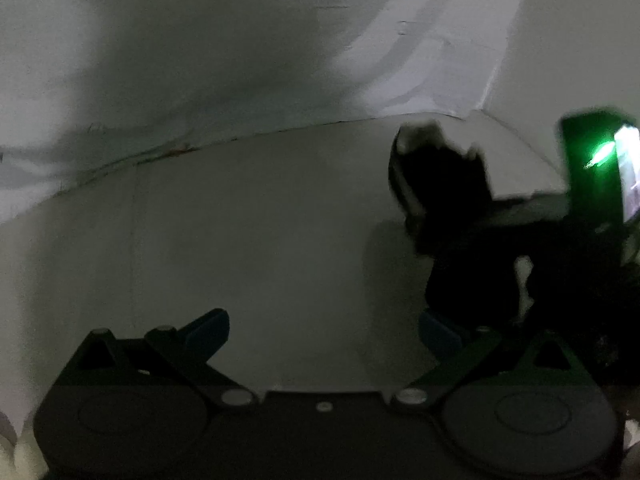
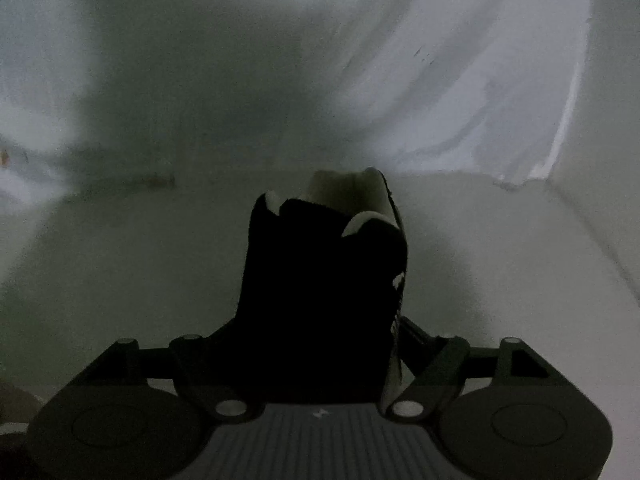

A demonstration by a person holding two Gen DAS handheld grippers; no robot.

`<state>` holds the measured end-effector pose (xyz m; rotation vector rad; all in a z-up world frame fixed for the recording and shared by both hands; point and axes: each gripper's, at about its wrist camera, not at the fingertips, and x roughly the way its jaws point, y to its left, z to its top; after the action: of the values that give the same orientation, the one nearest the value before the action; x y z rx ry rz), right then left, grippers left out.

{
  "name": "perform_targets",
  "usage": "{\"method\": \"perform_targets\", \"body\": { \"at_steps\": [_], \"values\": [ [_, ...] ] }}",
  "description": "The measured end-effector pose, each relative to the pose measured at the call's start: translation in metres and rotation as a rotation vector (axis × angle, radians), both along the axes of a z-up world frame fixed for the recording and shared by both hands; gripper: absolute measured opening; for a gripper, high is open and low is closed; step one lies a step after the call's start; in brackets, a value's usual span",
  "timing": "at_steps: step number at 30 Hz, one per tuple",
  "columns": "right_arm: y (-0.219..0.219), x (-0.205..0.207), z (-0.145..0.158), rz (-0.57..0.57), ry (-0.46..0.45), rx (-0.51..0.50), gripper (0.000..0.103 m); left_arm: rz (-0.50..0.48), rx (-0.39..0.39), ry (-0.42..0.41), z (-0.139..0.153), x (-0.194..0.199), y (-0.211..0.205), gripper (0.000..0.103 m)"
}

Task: Organize scattered shoes

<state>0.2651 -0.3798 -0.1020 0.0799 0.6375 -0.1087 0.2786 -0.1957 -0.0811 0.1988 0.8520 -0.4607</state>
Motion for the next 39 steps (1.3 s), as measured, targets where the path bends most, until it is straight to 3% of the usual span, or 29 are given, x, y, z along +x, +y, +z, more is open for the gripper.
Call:
{"method": "perform_targets", "body": {
  "at_steps": [4,8,11,16,22,28,39],
  "values": [
    [-0.03,-0.053,0.038,-0.017,-0.104,-0.016,0.081,-0.004,0.01,-0.005,0.007,-0.023,-0.016,0.102],
    [-0.067,-0.107,0.055,-0.049,-0.134,-0.072,0.081,-0.021,0.017,-0.012,0.01,-0.054,-0.039,0.102],
    [-0.09,-0.137,0.051,-0.071,-0.12,-0.122,0.081,-0.031,0.026,-0.015,0.006,-0.079,-0.061,0.102],
    [-0.131,-0.177,0.019,-0.109,-0.008,-0.151,0.081,-0.008,0.007,0.019,-0.001,-0.111,-0.092,0.102],
    [-0.144,-0.193,-0.036,-0.015,0.143,-0.108,0.081,0.004,0.043,0.043,-0.006,-0.141,-0.128,0.102],
    [-0.126,-0.188,-0.078,0.086,0.226,-0.09,0.081,0.097,0.08,0.088,-0.019,-0.164,-0.144,0.102],
    [-0.096,-0.168,-0.089,0.204,0.248,-0.088,0.08,0.21,0.065,0.131,-0.031,-0.183,-0.137,0.102]
  ]
}}
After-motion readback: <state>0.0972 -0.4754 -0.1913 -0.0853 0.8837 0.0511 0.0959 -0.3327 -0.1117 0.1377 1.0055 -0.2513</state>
